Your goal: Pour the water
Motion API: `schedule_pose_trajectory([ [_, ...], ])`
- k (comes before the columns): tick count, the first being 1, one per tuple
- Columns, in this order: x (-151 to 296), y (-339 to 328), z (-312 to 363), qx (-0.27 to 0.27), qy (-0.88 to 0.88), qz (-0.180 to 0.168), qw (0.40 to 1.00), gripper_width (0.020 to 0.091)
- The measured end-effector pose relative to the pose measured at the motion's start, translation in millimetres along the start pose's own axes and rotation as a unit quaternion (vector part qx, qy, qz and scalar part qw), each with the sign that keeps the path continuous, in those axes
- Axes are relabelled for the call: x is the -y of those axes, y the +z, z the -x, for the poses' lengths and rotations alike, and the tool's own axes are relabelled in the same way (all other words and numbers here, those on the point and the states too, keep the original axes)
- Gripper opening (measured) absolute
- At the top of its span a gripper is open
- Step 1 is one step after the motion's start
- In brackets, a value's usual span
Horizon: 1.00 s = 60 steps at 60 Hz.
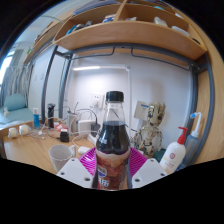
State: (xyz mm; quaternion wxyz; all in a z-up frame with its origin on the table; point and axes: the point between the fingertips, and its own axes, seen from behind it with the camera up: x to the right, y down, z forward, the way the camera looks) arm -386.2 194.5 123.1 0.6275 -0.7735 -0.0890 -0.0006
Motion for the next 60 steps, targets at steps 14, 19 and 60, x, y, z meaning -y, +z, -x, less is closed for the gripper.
schedule_pose_trajectory([
  [14, -11.2, 6.8, 1.8, 0.003, 0.050, -0.030, 0.998, 0.0411],
  [19, -12.2, 5.8, -1.4, 0.002, 0.058, -0.032, 0.998, 0.0410],
  [60, -22.9, -78.5, -8.1, -0.096, 0.047, 0.000, 0.994, 0.0857],
])
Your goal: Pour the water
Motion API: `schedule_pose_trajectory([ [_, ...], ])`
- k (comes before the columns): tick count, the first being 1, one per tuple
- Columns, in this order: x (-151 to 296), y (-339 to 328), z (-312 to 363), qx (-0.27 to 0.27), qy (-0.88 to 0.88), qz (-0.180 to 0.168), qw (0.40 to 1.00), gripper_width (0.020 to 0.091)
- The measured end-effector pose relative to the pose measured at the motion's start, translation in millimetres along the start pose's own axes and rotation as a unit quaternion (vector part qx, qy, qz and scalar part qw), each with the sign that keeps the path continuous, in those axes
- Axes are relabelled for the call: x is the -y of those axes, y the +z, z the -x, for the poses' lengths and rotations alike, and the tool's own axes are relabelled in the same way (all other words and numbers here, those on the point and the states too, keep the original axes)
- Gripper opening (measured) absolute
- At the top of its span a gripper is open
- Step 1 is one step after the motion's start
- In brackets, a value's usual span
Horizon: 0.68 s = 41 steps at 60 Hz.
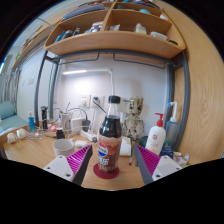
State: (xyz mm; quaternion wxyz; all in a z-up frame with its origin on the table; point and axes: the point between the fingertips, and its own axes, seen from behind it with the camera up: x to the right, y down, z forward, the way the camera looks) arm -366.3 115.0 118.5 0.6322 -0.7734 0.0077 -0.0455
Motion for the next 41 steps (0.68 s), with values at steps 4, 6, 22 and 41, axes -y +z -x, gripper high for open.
schedule_pose_trajectory([
  [4, 3.4, -26.2, 7.8, -0.006, 0.002, -0.009, 1.000, 0.0863],
  [6, 3.7, -38.5, 10.7, -0.010, 0.005, -0.011, 1.000, 0.0864],
  [22, 13.3, -109.0, 20.1, -0.050, 0.032, -0.022, 0.998, 0.0862],
  [41, 31.8, -126.8, 18.5, -0.064, 0.049, -0.051, 0.995, 0.0862],
])
